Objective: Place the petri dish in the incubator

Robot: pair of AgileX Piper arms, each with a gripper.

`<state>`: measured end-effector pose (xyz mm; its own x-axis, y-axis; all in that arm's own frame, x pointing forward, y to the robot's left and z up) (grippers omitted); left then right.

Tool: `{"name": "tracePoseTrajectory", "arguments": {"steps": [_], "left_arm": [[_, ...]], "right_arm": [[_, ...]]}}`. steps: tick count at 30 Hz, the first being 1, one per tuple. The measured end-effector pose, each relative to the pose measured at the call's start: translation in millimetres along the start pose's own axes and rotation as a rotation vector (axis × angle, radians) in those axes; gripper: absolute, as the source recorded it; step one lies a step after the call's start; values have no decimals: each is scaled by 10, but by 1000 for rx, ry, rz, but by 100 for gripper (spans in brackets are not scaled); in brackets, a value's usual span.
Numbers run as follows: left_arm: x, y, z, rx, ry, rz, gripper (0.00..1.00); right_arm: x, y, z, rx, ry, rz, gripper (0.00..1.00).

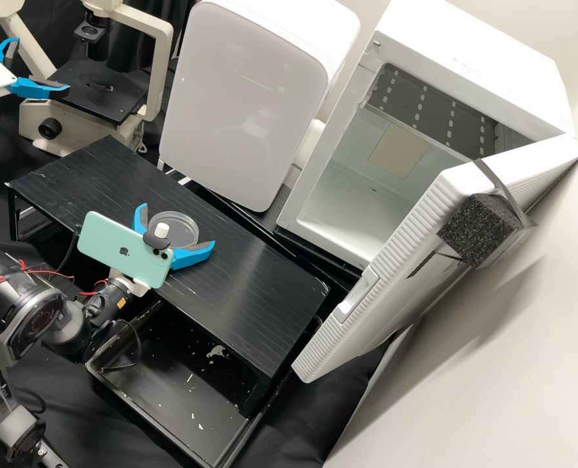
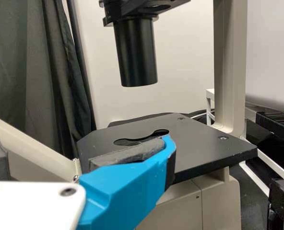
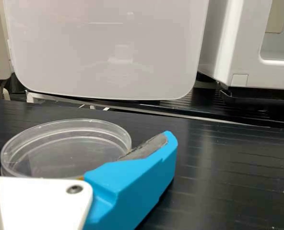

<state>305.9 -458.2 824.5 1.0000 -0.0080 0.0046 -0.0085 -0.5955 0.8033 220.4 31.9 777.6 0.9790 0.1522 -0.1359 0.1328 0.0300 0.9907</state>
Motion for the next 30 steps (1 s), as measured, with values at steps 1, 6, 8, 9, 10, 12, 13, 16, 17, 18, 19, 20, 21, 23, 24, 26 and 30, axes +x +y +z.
{"name": "tracePoseTrajectory", "arguments": {"steps": [1,6,8,9,10,12,13,16,17,18,19,20,21,23,24,26,30], "left_arm": [[0,0,0,0,0,0,100],[0,0,0,0,0,0,100],[0,0,0,0,0,0,100],[0,0,0,0,0,0,100],[0,0,0,0,0,0,100],[0,0,0,0,0,0,100],[0,0,0,0,0,0,100],[0,0,0,0,0,0,100],[0,0,0,0,0,0,100],[0,0,0,0,0,0,100],[0,0,0,0,0,0,100],[0,0,0,0,0,0,100],[0,0,0,0,0,0,100],[0,0,0,0,0,0,100],[0,0,0,0,0,0,100],[0,0,0,0,0,0,100],[0,0,0,0,0,0,100]], "right_arm": [[0,-1,-1,0,0,0,0],[0,-1,-1,0,0,0,0],[0,-1,-1,0,0,0,0],[0,-1,-1,0,0,0,0],[0,-1,-1,0,0,0,0],[0,-1,-1,0,0,0,0],[3,2,-2,0,1,1,0],[16,10,-9,-1,5,5,0],[15,8,-7,-1,3,3,0],[15,8,-7,-1,3,3,0],[15,7,-6,-1,2,2,0],[15,7,-6,-1,2,2,0],[15,7,-6,-1,2,2,0],[15,7,-2,-1,-1,0,0],[15,7,-3,-2,2,-2,0],[14,11,2,-6,3,-3,0],[13,16,8,-3,4,-5,0]]}}
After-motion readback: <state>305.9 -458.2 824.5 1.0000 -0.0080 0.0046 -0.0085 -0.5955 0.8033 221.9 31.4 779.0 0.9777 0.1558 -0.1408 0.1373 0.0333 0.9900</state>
